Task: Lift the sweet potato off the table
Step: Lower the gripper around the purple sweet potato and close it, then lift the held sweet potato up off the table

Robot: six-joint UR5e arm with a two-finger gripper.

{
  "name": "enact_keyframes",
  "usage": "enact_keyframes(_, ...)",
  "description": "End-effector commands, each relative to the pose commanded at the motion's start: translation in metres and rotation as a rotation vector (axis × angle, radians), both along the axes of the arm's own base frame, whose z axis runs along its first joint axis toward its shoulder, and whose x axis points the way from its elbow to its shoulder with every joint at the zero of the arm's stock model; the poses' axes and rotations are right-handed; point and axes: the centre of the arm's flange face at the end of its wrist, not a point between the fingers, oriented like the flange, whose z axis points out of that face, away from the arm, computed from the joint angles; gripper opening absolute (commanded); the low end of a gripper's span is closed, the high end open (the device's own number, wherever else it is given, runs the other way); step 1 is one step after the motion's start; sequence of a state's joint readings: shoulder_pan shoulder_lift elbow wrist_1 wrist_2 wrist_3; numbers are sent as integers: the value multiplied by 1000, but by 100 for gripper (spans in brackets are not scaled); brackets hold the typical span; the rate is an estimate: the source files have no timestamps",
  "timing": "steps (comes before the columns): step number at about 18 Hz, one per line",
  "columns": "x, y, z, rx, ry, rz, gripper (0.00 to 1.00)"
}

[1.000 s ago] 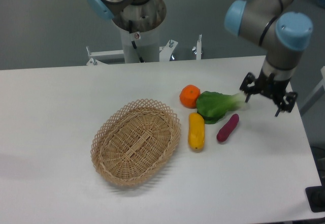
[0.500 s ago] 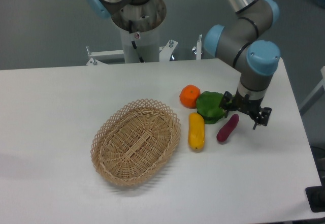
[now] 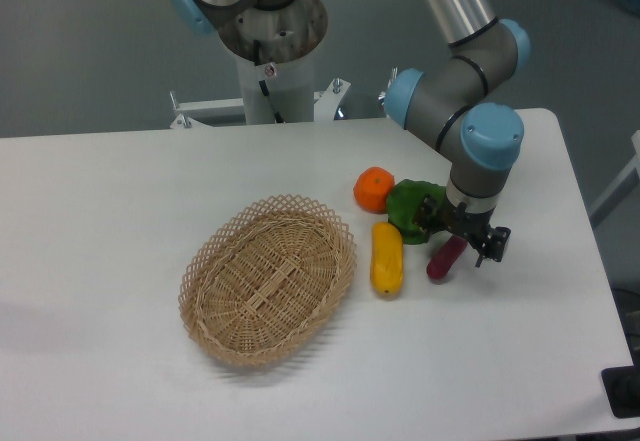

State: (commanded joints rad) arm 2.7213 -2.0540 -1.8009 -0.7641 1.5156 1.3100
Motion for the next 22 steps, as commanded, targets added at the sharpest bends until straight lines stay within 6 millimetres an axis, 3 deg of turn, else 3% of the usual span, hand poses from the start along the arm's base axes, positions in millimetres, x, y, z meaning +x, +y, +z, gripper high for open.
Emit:
enact_keyframes(3,2,-1,-9,14,31,0,100)
enact_keyframes(4,2,-1,-11,16,38,0,93)
enact_keyframes(8,2,0,-12,18,44,-4,39)
enact_keyframes(10,1,-1,-11,8,52,-29,27)
enact_keyframes(16,-4,-1,-4,-3,74,-44,21)
enact_keyframes(18,-11,2,10,11,100,-44,21)
enact_keyframes(22,-23,9,61,33,154,-46,22)
